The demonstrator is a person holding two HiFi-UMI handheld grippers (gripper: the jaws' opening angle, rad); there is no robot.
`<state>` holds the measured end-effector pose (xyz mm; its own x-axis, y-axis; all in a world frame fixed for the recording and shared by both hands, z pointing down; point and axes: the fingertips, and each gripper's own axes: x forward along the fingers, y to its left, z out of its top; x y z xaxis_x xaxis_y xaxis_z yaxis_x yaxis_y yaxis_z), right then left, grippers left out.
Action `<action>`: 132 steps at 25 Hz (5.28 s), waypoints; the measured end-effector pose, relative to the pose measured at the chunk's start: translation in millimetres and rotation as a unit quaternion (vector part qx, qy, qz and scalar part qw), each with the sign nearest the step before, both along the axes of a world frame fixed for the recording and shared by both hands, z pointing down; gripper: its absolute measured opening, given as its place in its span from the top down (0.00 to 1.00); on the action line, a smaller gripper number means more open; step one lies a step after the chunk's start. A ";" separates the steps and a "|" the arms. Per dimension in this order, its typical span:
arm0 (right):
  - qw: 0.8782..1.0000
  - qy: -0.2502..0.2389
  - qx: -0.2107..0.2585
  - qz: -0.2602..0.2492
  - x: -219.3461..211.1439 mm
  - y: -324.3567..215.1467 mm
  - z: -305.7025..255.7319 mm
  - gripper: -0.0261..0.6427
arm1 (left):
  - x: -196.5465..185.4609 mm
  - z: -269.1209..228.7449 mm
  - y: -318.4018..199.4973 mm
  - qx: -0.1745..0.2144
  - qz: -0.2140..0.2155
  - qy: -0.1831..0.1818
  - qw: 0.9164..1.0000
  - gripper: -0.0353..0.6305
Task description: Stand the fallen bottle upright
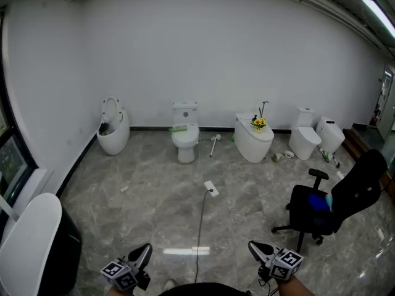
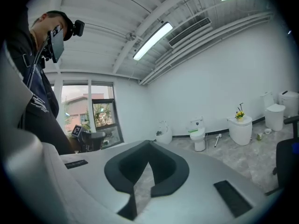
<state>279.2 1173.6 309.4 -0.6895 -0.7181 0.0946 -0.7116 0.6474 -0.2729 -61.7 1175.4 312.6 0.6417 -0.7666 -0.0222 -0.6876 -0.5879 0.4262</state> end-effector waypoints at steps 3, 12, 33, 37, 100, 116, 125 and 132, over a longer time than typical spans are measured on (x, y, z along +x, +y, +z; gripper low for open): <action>1.000 0.003 0.011 0.023 -21.6 -34.0 -9.0 0.96 | -25.1 6.1 -41.2 -0.002 0.016 0.002 1.000 0.93; 0.998 -0.001 0.018 0.066 -108.9 -141.9 -25.9 0.96 | -120.0 -23.2 -176.4 0.040 0.058 -0.066 0.995 0.93; 0.998 0.007 0.027 -0.053 7.4 -412.4 -12.1 0.96 | -4.5 -7.5 -377.3 0.001 -0.066 -0.043 0.997 0.93; 0.998 0.006 0.028 -0.052 33.0 -454.0 -9.6 0.96 | 24.0 -0.6 -405.6 -0.005 -0.063 -0.042 0.997 0.93; 0.999 0.025 0.037 0.010 -139.3 -1199.5 -21.1 0.96 | -170.8 24.9 -1151.0 -0.016 -0.023 0.001 1.000 0.93; 1.000 0.018 0.024 -0.009 -197.3 -1377.0 1.6 0.96 | -218.0 50.7 -1317.7 -0.040 -0.036 -0.003 0.999 0.93; 0.998 0.011 0.028 -0.055 -138.9 -1531.6 9.0 0.96 | -147.5 47.5 -1446.8 -0.060 -0.089 0.000 0.994 0.93; 0.997 0.012 0.020 -0.078 -104.7 -1627.9 26.8 0.96 | -83.8 57.9 -1543.6 -0.080 -0.078 -0.007 0.994 0.93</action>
<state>174.5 -454.3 336.2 -0.7913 -0.6054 0.0860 -0.6071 0.7610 -0.2289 -145.5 -368.2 370.5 0.5142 -0.8498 0.1160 -0.7713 -0.3990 0.4959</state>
